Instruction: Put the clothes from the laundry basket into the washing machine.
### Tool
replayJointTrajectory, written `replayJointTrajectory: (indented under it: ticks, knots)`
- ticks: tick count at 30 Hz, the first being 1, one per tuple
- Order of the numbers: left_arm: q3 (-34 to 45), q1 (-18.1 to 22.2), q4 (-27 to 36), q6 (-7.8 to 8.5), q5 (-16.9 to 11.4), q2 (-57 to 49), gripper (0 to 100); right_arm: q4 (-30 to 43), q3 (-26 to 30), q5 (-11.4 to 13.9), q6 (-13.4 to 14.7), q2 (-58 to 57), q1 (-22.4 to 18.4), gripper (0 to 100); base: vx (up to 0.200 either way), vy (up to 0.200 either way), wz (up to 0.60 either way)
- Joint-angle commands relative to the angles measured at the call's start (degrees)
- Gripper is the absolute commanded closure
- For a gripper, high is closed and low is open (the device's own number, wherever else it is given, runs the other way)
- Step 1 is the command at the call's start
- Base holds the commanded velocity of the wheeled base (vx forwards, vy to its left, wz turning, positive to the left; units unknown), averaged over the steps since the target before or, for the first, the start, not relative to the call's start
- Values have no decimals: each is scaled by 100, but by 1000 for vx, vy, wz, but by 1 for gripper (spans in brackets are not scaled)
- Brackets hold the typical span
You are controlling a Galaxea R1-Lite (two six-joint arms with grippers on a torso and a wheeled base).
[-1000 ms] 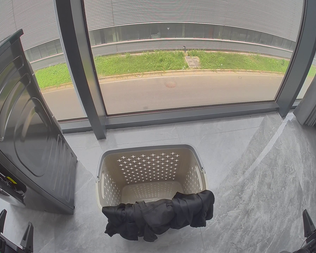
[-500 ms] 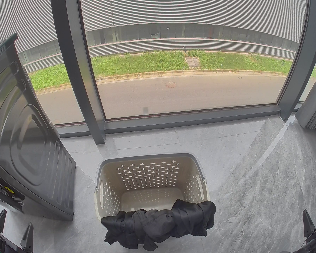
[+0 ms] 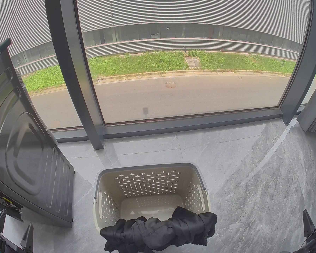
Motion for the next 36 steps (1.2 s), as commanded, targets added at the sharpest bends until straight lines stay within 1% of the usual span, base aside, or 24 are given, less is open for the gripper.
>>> replayJointTrajectory:
  ticks: [1,7,13,25,28,36]
  knots:
    - [92,2,-1,-4,2,-84,0,-4,101,2,0,-93,1,0,0,0,0]
    - [92,2,-1,5,2,-84,0,-4,101,2,0,-93,1,0,0,0,0]
    - [92,2,-1,5,2,-84,0,-4,101,2,0,-93,1,0,200,0,0]
    - [92,2,-1,-4,2,-84,0,-4,101,2,0,-93,1,0,0,0,0]
    - [92,2,-1,5,2,-93,0,-4,101,2,0,-93,1,0,200,0,0]
    - [92,2,-1,5,2,-84,0,-4,101,2,0,-93,1,0,0,0,0]
